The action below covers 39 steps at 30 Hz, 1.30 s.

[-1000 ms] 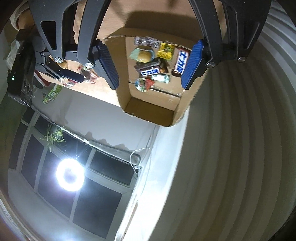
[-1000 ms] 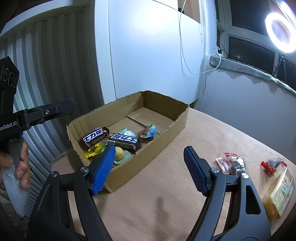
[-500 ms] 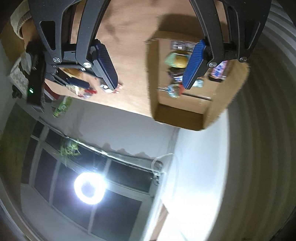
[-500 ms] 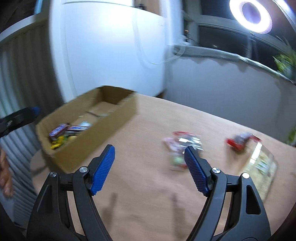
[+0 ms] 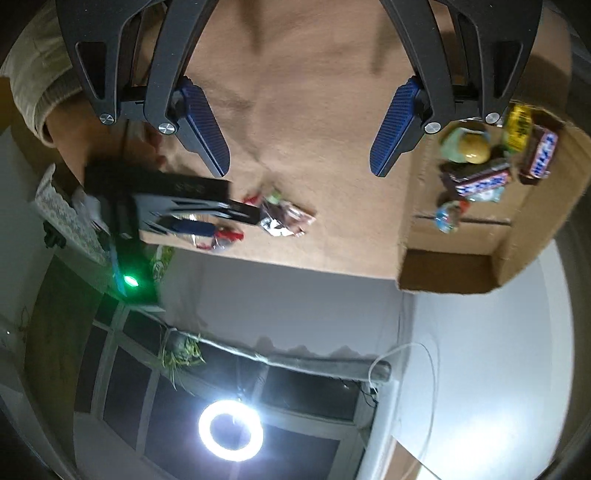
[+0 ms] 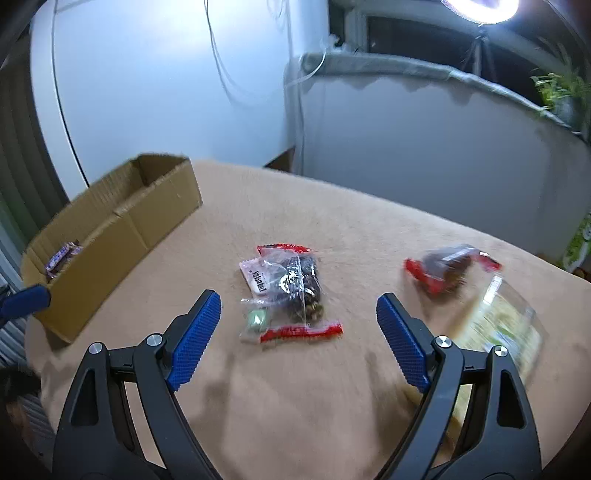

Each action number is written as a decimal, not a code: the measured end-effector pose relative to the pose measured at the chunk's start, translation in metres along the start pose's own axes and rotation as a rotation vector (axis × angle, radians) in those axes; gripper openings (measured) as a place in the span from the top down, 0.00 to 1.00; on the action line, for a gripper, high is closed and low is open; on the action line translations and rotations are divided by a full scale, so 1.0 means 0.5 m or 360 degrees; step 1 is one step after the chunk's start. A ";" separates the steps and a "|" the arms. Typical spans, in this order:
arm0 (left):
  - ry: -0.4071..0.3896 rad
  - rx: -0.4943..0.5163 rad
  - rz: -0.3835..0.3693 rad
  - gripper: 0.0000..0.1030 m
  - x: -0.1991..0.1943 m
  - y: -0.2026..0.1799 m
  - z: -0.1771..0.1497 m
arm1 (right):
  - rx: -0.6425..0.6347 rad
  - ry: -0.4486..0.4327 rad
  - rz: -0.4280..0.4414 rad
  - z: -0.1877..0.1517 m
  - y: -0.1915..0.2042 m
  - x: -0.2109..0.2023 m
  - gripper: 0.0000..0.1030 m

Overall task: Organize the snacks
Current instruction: 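Move both open tools back over the remaining snacks, then grasp the clear dark-snack bag with the right tool while the left grasps the pink candy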

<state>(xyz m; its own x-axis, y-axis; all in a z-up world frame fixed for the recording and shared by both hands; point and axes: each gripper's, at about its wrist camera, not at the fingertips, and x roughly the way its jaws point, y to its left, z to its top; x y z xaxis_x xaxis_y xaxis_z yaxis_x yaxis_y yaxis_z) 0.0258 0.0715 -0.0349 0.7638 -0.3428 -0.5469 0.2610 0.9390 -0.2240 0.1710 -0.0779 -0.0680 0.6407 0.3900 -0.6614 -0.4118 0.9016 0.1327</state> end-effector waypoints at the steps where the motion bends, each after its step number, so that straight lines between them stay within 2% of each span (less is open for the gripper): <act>1: 0.0015 0.0002 -0.0004 0.24 0.011 -0.003 -0.002 | -0.0007 0.0023 0.0005 0.003 -0.003 0.015 0.16; 4: 0.0070 0.0016 0.0032 0.24 0.049 -0.010 -0.001 | -0.0020 0.0085 0.0000 0.009 -0.009 0.049 0.23; 5: 0.0089 0.0018 0.0039 0.24 0.061 -0.010 0.000 | -0.0008 0.0119 0.0016 0.011 -0.015 0.062 0.29; 8: 0.0157 -0.0013 0.0056 0.24 0.106 -0.009 0.008 | 0.0016 0.0169 0.0070 0.005 -0.026 0.078 0.53; 13: 0.0220 -0.0094 0.0096 0.24 0.172 0.002 0.037 | 0.0073 0.0152 0.0151 -0.004 -0.047 0.071 0.56; 20: 0.0347 -0.0205 0.0165 0.24 0.260 0.033 0.073 | 0.0158 0.0079 0.0145 -0.012 -0.083 0.043 0.58; 23: 0.0371 -0.0179 0.0175 0.24 0.283 0.023 0.088 | 0.0176 0.0054 0.0116 -0.015 -0.092 0.029 0.58; 25: 0.0395 -0.0149 0.0182 0.24 0.303 0.012 0.098 | 0.0204 0.0033 0.0049 -0.020 -0.109 0.018 0.58; 32: 0.0492 0.0026 0.0259 0.25 0.365 -0.021 0.093 | 0.0269 -0.0042 0.0073 -0.042 -0.133 -0.023 0.58; 33: 0.0492 0.0040 0.0262 0.29 0.366 -0.023 0.093 | 0.0272 -0.0047 0.0078 -0.044 -0.135 -0.027 0.58; 35: 0.0479 0.0064 0.0266 0.50 0.369 -0.027 0.096 | 0.0278 -0.0061 0.0089 -0.047 -0.135 -0.034 0.58; 36: 0.0476 0.0063 0.0237 0.54 0.369 -0.026 0.095 | 0.0279 -0.0068 0.0096 -0.050 -0.136 -0.037 0.58; 37: 0.0473 0.0066 0.0223 0.63 0.371 -0.029 0.097 | 0.0282 -0.0075 0.0100 -0.051 -0.138 -0.041 0.58; 38: 0.0468 0.0072 0.0212 0.70 0.369 -0.031 0.096 | 0.0285 -0.0082 0.0104 -0.052 -0.139 -0.045 0.58; 39: 0.0462 0.0075 0.0211 0.72 0.367 -0.032 0.096 | 0.0286 -0.0092 0.0109 -0.053 -0.140 -0.049 0.58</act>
<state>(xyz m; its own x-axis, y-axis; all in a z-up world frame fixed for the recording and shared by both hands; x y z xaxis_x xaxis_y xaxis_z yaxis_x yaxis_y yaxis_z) 0.1900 -0.0049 -0.0930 0.5945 -0.2048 -0.7776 0.2028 0.9739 -0.1014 0.1671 -0.1554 -0.0808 0.6532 0.4573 -0.6035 -0.3367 0.8893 0.3093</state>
